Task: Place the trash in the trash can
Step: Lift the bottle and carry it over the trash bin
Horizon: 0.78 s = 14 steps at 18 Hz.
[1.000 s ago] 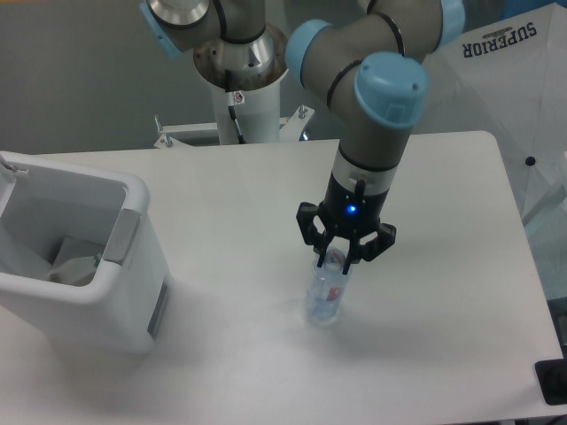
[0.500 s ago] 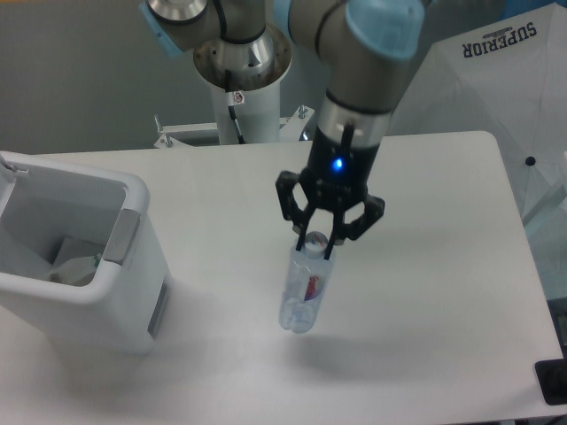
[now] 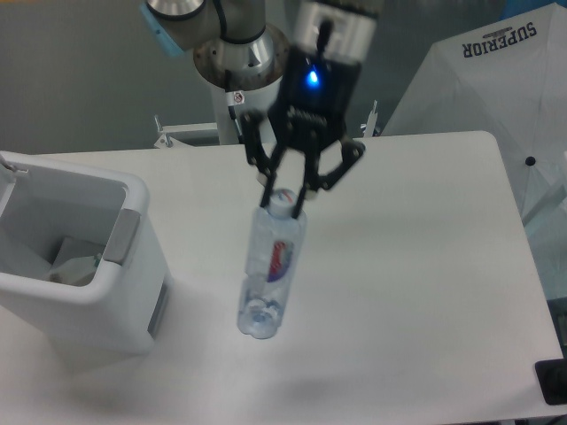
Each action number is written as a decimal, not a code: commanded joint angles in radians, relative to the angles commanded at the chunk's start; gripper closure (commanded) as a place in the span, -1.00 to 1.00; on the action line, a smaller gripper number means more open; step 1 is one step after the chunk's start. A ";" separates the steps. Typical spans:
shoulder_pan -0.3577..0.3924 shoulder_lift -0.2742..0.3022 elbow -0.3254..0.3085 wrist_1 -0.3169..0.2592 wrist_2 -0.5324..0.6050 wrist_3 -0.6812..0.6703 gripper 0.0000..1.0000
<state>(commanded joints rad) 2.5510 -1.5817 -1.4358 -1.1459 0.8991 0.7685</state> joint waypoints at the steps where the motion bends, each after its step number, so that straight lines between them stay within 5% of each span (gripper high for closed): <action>1: 0.000 0.009 0.000 0.000 -0.017 0.000 1.00; 14: -0.139 0.092 -0.009 -0.011 -0.108 -0.069 1.00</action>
<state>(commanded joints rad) 2.4115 -1.4895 -1.4450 -1.1566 0.7915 0.6995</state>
